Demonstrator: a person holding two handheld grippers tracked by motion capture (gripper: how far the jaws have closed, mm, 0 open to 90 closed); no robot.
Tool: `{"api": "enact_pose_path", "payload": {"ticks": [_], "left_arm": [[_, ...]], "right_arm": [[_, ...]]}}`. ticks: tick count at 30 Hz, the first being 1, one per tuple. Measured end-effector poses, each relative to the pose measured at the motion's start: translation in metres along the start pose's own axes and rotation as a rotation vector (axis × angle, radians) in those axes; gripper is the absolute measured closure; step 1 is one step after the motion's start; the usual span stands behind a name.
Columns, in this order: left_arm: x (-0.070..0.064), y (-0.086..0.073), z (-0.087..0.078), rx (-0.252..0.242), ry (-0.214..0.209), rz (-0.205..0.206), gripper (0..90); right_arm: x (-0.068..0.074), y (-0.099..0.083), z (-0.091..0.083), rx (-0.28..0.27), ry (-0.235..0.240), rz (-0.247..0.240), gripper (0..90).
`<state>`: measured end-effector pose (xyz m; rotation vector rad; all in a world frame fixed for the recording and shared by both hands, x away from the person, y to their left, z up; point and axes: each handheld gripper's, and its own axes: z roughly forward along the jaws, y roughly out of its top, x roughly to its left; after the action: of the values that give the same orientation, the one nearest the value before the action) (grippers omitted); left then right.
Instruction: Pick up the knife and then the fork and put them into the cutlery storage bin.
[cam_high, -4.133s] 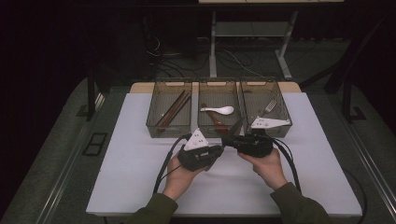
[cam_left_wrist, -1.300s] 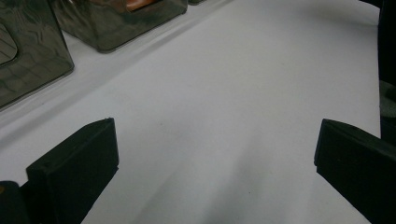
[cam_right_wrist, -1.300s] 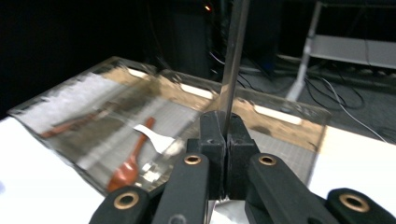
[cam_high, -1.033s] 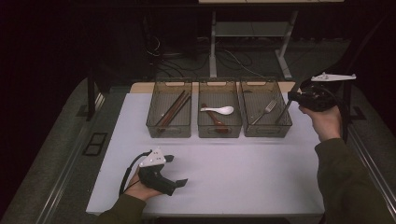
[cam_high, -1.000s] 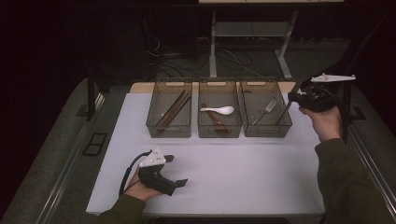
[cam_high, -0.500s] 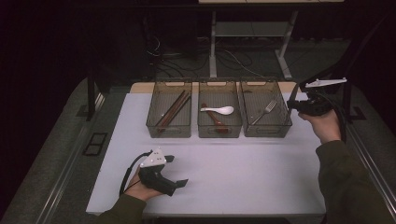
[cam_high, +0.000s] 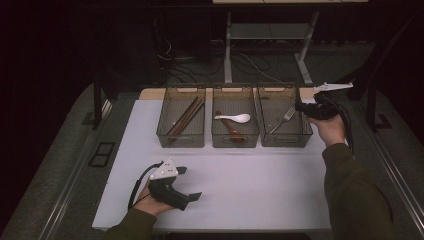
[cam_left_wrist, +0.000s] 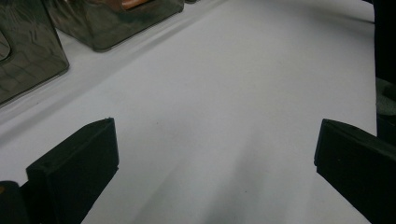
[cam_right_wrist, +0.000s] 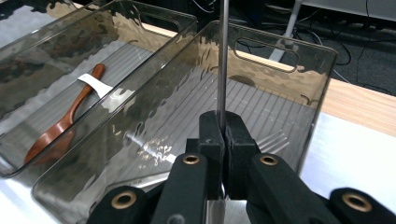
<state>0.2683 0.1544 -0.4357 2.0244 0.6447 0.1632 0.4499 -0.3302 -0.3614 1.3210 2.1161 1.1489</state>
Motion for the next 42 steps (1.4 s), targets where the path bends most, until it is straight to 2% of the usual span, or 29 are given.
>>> {"api": "enact_pose_path", "payload": {"ticks": [10,16,18,24,27,30,33,38,39,42], "left_arm": [[0.001,0.000,0.000,0.005,-0.004,0.001,0.0],[0.000,0.000,0.000,0.000,-0.006,0.003,0.0],[0.000,0.000,0.000,0.002,-0.006,0.002,0.0],[0.000,0.000,0.001,0.002,-0.005,0.005,0.0],[0.001,0.000,0.001,0.007,-0.003,0.005,0.0],[0.001,0.000,0.002,0.010,-0.002,0.002,0.0],[0.002,-0.001,0.002,0.020,-0.005,-0.003,0.0],[0.003,-0.002,0.001,0.025,-0.003,-0.003,0.0],[0.003,-0.002,0.001,0.023,-0.001,-0.003,0.0],[0.004,-0.002,0.001,0.025,0.001,0.004,0.0]], "right_arm": [[0.006,0.004,0.033,0.066,-0.014,0.000,87.1],[0.008,0.002,0.043,0.086,-0.024,0.020,78.2],[0.008,0.002,0.044,0.084,-0.026,0.021,75.7],[0.008,0.001,0.041,0.086,0.004,0.034,58.7],[0.007,0.000,0.038,0.084,0.018,0.054,52.1],[0.008,0.000,0.035,0.087,0.020,0.054,46.5],[0.010,-0.001,0.032,0.093,0.026,0.057,35.7],[0.019,-0.005,0.024,0.069,-0.014,0.027,28.2],[0.021,-0.006,0.022,0.063,-0.014,0.019,27.0],[0.022,-0.012,0.015,0.051,0.007,0.032,23.3]]}}
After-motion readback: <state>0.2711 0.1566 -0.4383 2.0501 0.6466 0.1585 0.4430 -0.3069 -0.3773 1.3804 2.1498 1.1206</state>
